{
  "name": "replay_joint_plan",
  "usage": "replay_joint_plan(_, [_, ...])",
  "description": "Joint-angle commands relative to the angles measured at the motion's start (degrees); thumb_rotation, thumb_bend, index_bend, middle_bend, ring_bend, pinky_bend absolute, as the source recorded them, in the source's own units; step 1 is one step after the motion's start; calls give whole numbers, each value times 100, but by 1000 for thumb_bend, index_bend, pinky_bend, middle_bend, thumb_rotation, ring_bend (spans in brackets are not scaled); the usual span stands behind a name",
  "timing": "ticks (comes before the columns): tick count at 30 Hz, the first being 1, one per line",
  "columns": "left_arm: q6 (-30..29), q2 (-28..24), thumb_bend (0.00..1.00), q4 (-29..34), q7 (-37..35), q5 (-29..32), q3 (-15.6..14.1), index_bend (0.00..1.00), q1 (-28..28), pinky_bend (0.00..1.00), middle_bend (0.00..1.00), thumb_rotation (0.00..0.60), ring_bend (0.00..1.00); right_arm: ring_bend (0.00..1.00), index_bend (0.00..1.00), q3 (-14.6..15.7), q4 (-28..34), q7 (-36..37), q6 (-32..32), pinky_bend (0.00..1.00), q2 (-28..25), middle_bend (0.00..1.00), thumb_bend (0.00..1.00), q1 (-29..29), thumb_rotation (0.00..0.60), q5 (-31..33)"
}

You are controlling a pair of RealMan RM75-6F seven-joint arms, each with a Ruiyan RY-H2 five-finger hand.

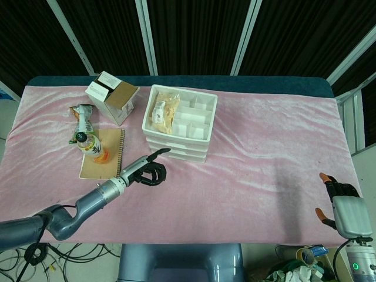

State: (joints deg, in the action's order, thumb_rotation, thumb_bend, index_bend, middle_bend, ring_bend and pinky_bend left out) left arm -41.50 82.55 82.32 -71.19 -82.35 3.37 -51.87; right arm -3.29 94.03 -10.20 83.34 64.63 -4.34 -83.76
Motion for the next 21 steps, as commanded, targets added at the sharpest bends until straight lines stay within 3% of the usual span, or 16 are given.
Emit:
replay_joint_plan(1, [15,68,415,-105,-180,-217,51,0,-77,637,569,600,520,248,141,-5,4,0,-5,205,-2,158,186,1,600,17])
replay_joint_plan(21, [82,669,416,-959,-566,-196,325,0,-259,637,570,600,521,248,141,-24,37,-64,-43,205,-10,158,186,-2,600,104])
